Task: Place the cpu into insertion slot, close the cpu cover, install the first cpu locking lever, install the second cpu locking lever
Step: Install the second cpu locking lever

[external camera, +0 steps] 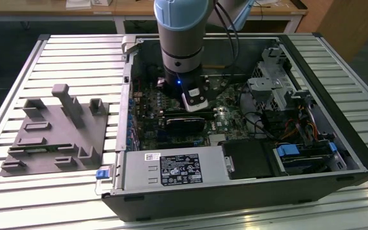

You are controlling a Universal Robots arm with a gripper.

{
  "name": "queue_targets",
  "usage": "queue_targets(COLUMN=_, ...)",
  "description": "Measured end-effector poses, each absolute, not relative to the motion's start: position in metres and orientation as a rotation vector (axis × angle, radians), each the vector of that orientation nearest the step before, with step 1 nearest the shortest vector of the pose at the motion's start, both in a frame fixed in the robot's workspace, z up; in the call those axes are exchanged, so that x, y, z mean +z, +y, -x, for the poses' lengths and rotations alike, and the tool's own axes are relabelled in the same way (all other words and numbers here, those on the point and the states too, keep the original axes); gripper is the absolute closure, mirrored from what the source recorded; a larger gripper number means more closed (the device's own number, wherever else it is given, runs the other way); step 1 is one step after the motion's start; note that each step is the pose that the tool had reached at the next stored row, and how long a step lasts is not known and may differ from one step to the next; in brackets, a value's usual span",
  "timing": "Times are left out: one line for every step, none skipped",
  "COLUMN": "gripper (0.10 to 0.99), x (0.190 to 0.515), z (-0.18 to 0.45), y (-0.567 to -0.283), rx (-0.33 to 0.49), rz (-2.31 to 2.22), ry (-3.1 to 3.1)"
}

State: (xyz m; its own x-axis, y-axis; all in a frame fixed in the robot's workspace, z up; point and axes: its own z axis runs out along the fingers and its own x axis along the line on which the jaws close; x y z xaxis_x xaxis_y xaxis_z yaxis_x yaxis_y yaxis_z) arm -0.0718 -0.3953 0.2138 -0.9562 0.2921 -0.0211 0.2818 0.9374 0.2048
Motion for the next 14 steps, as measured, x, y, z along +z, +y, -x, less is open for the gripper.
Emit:
queue_targets(gripper=0.980, x=0.213, z=0.072, y=-0.395, rx=0.315, rz=-0.451, ry=3.042)
queue_targets(gripper=0.980, x=0.212, z=0.073, y=-0.395, rx=0.322, rz=-0.450, ry=3.042)
queue_targets(gripper=0.980, x=0.211, z=0.074, y=-0.396, rx=0.328, rz=-0.450, ry=3.042)
queue_targets(gripper=0.980, x=0.210, z=0.075, y=-0.396, rx=0.335, rz=-0.450, ry=3.042)
queue_targets(gripper=0.980, x=0.209, z=0.076, y=-0.396, rx=0.341, rz=-0.450, ry=3.042)
queue_targets(gripper=0.980, x=0.208, z=0.077, y=-0.396, rx=0.347, rz=-0.449, ry=3.041)
queue_targets(gripper=0.980, x=0.207, z=0.079, y=-0.396, rx=0.353, rz=-0.449, ry=3.041)
queue_targets(gripper=0.980, x=0.205, z=0.080, y=-0.396, rx=0.358, rz=-0.449, ry=3.041)
queue_targets(gripper=0.980, x=0.204, z=0.080, y=-0.396, rx=0.362, rz=-0.449, ry=3.041)
queue_targets(gripper=0.980, x=0.203, z=0.081, y=-0.396, rx=0.365, rz=-0.449, ry=3.041)
queue_targets(gripper=0.980, x=0.202, z=0.081, y=-0.396, rx=0.369, rz=-0.449, ry=3.041)
queue_targets(gripper=0.980, x=0.201, z=0.081, y=-0.396, rx=0.375, rz=-0.449, ry=3.041)
queue_targets(gripper=0.980, x=0.200, z=0.082, y=-0.396, rx=0.383, rz=-0.449, ry=3.041)
queue_targets(gripper=0.980, x=0.199, z=0.082, y=-0.396, rx=0.391, rz=-0.449, ry=3.040)
